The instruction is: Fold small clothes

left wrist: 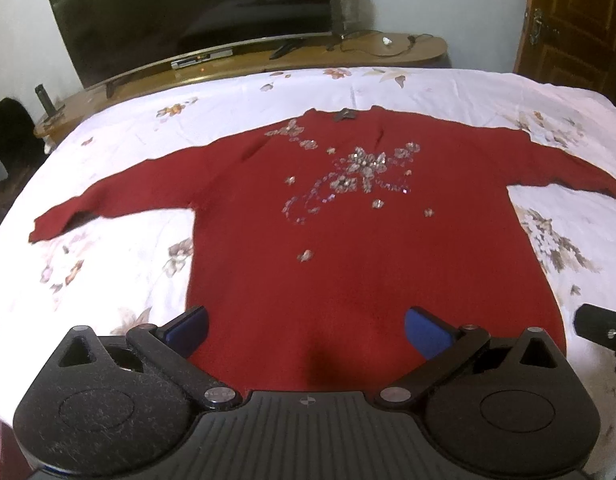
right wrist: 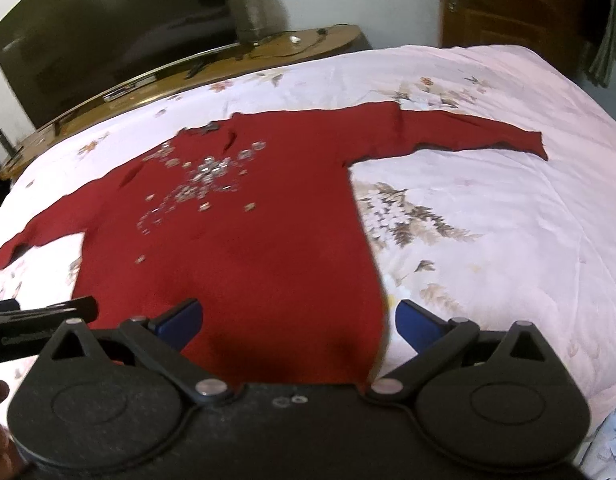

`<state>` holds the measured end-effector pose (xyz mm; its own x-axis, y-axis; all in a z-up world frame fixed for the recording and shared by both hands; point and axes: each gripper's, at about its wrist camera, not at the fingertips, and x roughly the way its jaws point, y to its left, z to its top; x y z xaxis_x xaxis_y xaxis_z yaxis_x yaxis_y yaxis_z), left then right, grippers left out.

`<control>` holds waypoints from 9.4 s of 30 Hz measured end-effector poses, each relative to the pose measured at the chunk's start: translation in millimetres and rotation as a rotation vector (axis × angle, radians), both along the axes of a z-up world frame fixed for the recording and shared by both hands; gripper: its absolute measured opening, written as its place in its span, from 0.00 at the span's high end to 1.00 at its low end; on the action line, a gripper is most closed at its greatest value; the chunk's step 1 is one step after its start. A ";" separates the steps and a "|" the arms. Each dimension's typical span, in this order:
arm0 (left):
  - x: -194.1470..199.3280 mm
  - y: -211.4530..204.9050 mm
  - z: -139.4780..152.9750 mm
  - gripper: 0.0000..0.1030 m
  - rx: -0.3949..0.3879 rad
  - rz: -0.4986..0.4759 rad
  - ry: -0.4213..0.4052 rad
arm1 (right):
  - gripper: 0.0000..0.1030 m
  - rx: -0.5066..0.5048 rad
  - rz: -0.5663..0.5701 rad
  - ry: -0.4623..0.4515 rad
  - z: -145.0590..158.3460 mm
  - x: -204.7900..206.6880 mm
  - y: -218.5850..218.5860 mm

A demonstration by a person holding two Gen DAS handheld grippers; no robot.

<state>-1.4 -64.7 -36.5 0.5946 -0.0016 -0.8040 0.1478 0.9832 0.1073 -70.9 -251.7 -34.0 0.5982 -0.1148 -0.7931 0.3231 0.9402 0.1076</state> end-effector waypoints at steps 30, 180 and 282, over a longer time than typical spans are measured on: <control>187.9 -122.2 -78.8 0.00 0.040 -0.017 0.052 | 0.43 0.016 -0.293 -0.023 -76.8 129.3 -215.6; 276.2 -41.7 -153.6 0.97 -0.804 0.189 0.201 | 0.39 0.254 0.064 -0.233 -116.2 223.9 -125.4; 270.7 106.5 -117.2 0.58 -0.381 0.399 0.044 | 0.44 -0.088 0.158 -0.260 -94.0 304.9 -102.5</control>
